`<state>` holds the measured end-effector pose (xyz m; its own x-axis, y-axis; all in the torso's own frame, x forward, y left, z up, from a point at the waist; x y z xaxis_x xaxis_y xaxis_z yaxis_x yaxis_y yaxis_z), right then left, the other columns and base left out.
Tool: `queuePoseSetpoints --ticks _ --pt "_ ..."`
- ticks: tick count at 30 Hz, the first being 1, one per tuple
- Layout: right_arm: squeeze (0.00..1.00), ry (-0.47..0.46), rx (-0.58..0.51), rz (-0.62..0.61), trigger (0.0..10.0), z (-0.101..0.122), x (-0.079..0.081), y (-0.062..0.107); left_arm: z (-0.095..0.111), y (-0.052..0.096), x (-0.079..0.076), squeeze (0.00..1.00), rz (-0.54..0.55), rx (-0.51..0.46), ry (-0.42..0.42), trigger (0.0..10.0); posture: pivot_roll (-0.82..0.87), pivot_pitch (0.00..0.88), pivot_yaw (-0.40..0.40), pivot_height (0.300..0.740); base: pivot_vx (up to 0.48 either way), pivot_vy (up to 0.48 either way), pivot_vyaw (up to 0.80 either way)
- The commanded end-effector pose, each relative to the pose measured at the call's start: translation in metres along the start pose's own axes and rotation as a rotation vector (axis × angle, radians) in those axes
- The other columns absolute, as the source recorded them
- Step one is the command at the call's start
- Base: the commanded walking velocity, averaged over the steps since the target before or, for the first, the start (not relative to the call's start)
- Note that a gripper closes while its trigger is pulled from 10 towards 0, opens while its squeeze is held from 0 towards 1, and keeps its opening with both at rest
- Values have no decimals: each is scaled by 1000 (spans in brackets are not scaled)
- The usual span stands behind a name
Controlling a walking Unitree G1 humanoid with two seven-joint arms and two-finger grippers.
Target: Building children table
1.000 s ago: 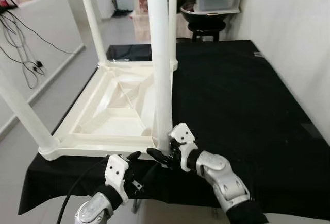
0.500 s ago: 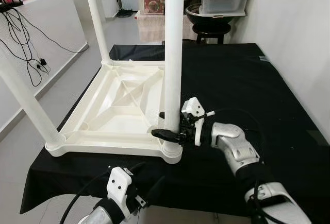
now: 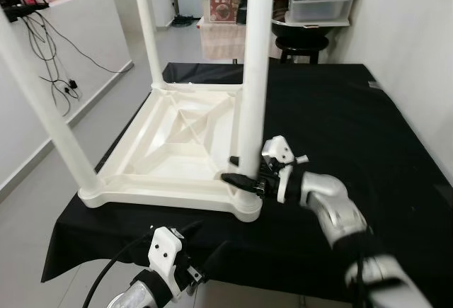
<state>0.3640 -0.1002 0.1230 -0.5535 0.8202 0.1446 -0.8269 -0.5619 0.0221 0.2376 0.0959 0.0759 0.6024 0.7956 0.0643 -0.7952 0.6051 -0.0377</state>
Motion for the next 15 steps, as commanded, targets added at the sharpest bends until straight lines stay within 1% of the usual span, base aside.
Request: queuePoseSetpoints --ticks 1,2,3,4,5,6,8,9,10,11,14,15 --pt "0 -32 108 -328 0 -32 -35 25 -5 3 2 0 7 19 15 10000 -25 0 12 740 0 0 0" --pt "0 -9 182 -323 0 -65 -4 37 -5 3 4 0 9 19 17 10000 -28 0 25 740 0 0 0" --pt "0 -6 202 -273 0 -75 12 38 -5 3 5 0 9 20 17 10000 -30 0 29 740 0 0 0" --pt "0 -6 202 -273 0 -75 12 38 -5 3 5 0 9 20 17 10000 -30 0 29 740 0 0 0" --pt "0 -5 191 -245 0 -75 21 34 -5 2 5 0 9 22 17 10000 -28 0 34 740 0 0 0" --pt "0 -8 180 -240 0 -74 24 31 -5 2 5 0 8 23 17 10000 -28 0 34 740 0 0 0" --pt "0 47 150 -184 0 -62 27 21 -6 1 6 0 7 25 20 10000 -34 0 29 740 0 0 0" --pt "0 47 150 -184 0 -62 27 21 -6 1 6 0 7 25 20 10000 -34 0 29 740 0 0 0" --pt "0 56 150 -178 0 -58 24 16 -6 0 6 0 6 25 23 10000 -28 0 20 740 0 0 0" --pt "0 56 150 -178 0 -58 24 16 -6 0 6 0 6 25 23 10000 -28 0 20 740 0 0 0" --pt "0 65 147 -217 0 -49 22 11 -6 -2 7 0 17 21 20 10000 -27 0 18 740 0 0 0" --pt "0 70 140 -222 7255 -44 19 8 -5 -2 8 0 24 20 20 10000 -26 0 19 740 0 0 0"
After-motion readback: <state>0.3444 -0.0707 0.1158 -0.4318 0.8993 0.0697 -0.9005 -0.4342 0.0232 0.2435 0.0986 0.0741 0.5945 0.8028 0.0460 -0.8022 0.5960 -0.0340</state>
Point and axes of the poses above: a point about 5 cm out from each wrist's last joint towards the gripper, its own y axis pointing back from the gripper into the wrist, its own z axis along the axis of the wrist's last joint, x = y × z, the point moved 4 cm from there along -y, pointing out of the wrist towards the gripper, and after that the axes turned 9 degrees about -y, right-handed, at the moved point
